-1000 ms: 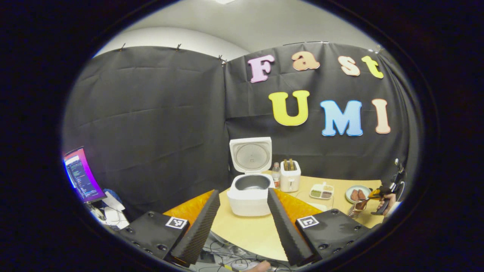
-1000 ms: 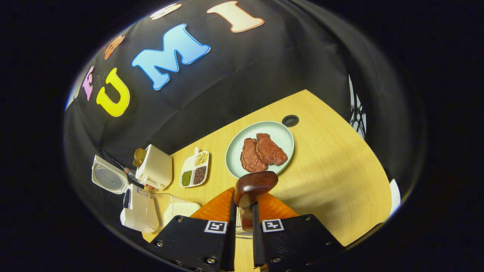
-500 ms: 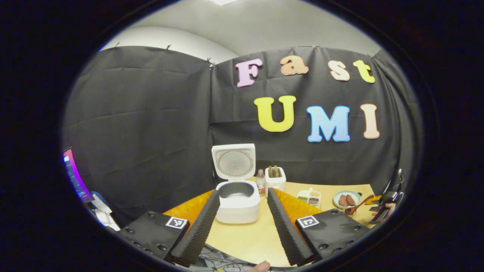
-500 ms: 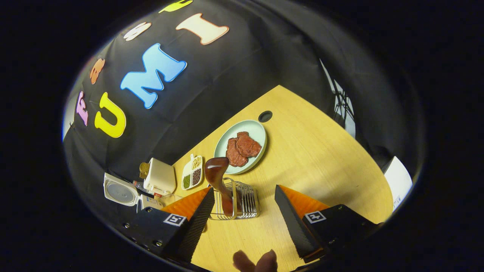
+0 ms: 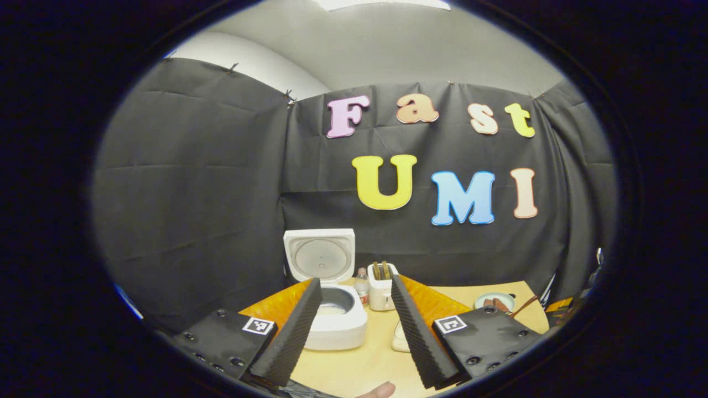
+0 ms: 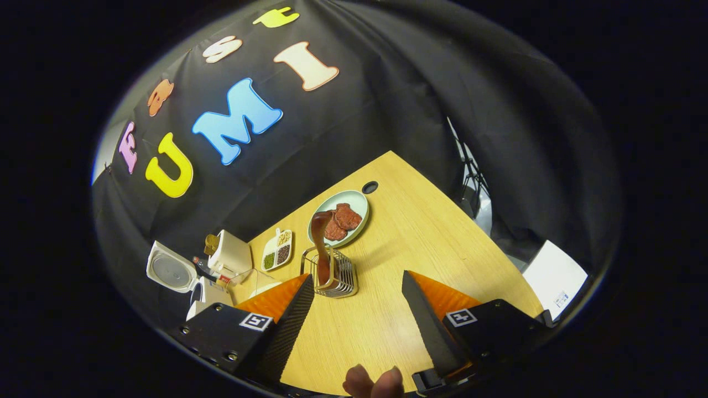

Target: Close the left gripper, press the button to open the rice cooker; take a wooden spoon from the chopstick holder with the right hand, scoop a spoonful of rice and pour it into the rice cooker, then put the wooden spoon back into the chopstick holder.

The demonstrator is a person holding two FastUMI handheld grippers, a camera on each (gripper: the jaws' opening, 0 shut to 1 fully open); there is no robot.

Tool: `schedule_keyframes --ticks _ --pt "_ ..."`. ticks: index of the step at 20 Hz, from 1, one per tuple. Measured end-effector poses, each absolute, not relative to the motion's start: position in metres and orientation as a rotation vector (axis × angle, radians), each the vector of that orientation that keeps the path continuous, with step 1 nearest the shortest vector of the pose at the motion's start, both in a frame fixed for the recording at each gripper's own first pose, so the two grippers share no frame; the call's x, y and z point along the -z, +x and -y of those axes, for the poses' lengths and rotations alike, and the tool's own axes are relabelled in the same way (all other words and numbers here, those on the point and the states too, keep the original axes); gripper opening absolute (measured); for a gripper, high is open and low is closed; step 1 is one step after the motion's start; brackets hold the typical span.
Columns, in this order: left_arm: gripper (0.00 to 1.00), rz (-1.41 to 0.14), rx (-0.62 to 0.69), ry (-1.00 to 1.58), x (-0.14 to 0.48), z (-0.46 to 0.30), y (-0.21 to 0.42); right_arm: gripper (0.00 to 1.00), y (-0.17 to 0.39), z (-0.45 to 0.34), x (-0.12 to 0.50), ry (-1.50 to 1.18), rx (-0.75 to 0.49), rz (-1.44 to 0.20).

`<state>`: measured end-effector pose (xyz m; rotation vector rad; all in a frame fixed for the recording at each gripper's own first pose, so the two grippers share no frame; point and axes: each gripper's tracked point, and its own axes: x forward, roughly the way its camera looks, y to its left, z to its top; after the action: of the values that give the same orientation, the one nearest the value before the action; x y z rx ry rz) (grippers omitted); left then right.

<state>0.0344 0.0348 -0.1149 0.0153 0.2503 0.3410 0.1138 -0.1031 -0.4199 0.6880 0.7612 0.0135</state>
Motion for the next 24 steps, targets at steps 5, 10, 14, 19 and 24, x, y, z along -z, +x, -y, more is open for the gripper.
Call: schedule_keyframes --ticks 5,10,14,19,24 --pt "0.92 -0.188 -0.233 -0.054 0.114 -0.107 0.087 0.98 0.056 0.092 0.371 0.640 0.155 -0.623" --pt "1.00 -0.149 -0.173 -0.089 0.125 -0.172 0.156 0.98 0.003 0.044 0.330 0.489 0.184 -0.583" --pt "0.94 -0.120 -0.195 -0.125 0.136 -0.208 0.213 0.98 -0.013 0.001 0.293 0.399 0.143 -0.566" --pt "0.87 -0.146 -0.301 -0.179 0.175 -0.262 0.300 0.98 -0.022 -0.050 0.258 0.353 0.080 -0.569" --pt "0.94 -0.181 -0.434 -0.160 0.192 -0.316 0.374 0.98 -0.035 -0.099 0.256 0.300 -0.011 -0.612"
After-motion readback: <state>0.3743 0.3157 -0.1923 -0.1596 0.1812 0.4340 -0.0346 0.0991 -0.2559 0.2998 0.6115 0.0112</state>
